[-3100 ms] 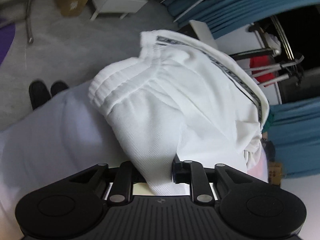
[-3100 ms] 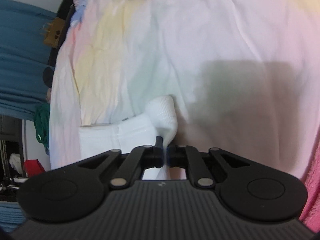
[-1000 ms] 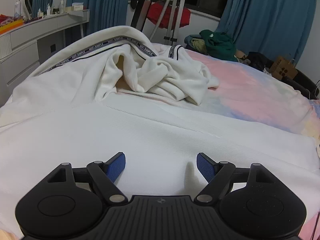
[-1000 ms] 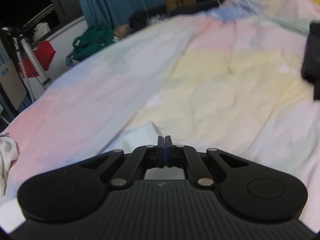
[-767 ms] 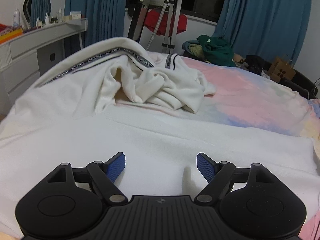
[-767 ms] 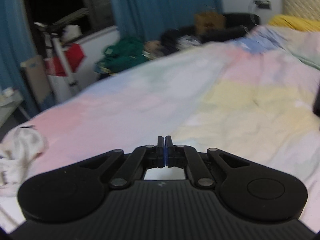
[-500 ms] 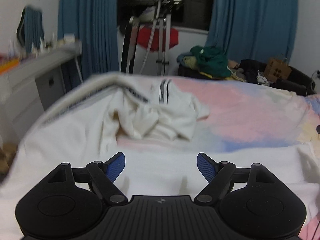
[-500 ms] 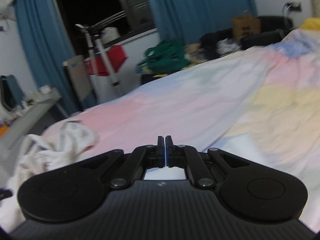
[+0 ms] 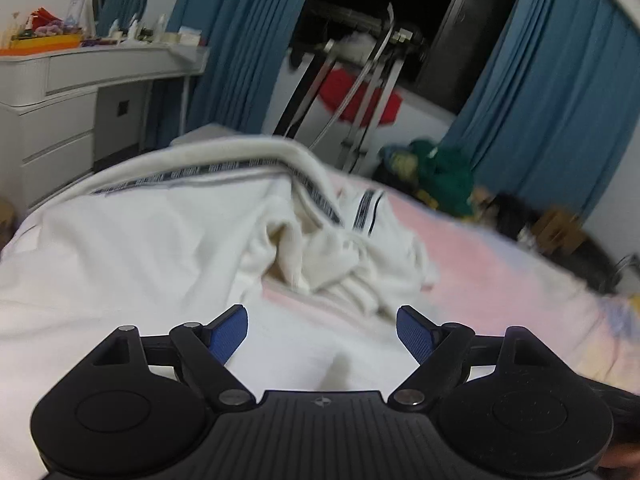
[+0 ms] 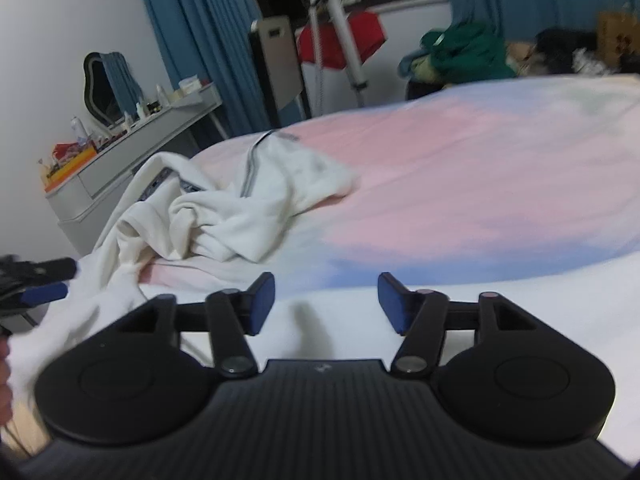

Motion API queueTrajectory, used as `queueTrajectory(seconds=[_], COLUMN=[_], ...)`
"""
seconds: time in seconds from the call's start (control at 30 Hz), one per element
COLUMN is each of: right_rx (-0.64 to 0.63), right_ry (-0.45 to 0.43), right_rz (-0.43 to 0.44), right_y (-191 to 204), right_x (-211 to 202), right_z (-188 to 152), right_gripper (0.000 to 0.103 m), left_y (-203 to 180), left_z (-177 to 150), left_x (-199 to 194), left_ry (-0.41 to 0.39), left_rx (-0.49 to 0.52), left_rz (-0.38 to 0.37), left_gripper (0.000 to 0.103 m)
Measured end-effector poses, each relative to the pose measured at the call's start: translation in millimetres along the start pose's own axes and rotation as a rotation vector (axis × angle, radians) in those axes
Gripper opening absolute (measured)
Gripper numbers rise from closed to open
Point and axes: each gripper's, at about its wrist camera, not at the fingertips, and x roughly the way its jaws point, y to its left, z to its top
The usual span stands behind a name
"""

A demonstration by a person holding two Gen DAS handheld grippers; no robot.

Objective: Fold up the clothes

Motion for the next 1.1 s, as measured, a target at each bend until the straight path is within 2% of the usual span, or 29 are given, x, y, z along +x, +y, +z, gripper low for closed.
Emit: queueTrajectory(seconds=[0.07, 0.17, 0.27, 0.37, 0.4, 0.43, 0.47, 0.5, 0.6, 0.7, 0.77, 0.87, 1.07, 1.1], right_rx=[0.059, 0.133, 0.208, 0.282, 0.307, 0.332, 0.357, 0.382, 0.456, 0.371, 0.234, 0.106, 0.183, 0.186], right_ry=[0.03, -0.001, -0.032, -0.064, -0.074, -0.085, -0.096, -0.106, -0.138, -0.259, -0.325, -0.297, 0.021, 0.037], right_rz=[0.042, 0.036, 0.031, 0.025, 0.023, 0.021, 0.019, 0.017, 0.011, -0.059, -0.145, -0.218, -0.03, -0.017], right_y=[19, 24, 30, 36, 38, 40, 42, 43, 49, 44, 47, 48, 5, 0], right_x=[39, 59, 79, 99, 106, 113, 120, 126, 147, 98, 66, 44, 28, 18], right_z=[2, 10, 18, 26, 28, 31, 34, 36, 44, 65, 77, 81, 45, 40], right_gripper=[0.06, 0.061, 0.06, 0.061, 0.056, 0.037, 0.029, 0.025, 0.022, 0.021, 0.021, 0.021, 0.024, 0.024], left_y=[18, 43, 58, 61, 61, 62, 62, 63, 64, 62, 57, 47, 26, 23], left_z=[0, -2, 1, 4, 3, 3, 3, 3, 3, 4, 3, 0, -10, -12], left_x=[8, 28, 42, 50, 52, 54, 54, 53, 49, 44, 41, 41, 44, 44], left_ry=[-0.012, 0.028, 0.026, 0.007, 0.009, 0.011, 0.011, 0.009, 0.0, -0.013, -0.018, -0.018, -0.004, -0.004], left_rx=[-0.016, -0.075, -0.156, -0.178, -0.179, -0.18, -0.18, -0.182, -0.196, -0.193, -0.172, -0.128, -0.039, -0.028], left_rz=[0.029, 0.058, 0.024, 0.008, 0.007, 0.007, 0.007, 0.006, -0.001, -0.01, -0.011, -0.006, 0.006, 0.005], left_gripper=[0.087, 0.086, 0.086, 0.086, 0.086, 0.086, 0.086, 0.086, 0.086, 0.086, 0.086, 0.086, 0.086, 0.086])
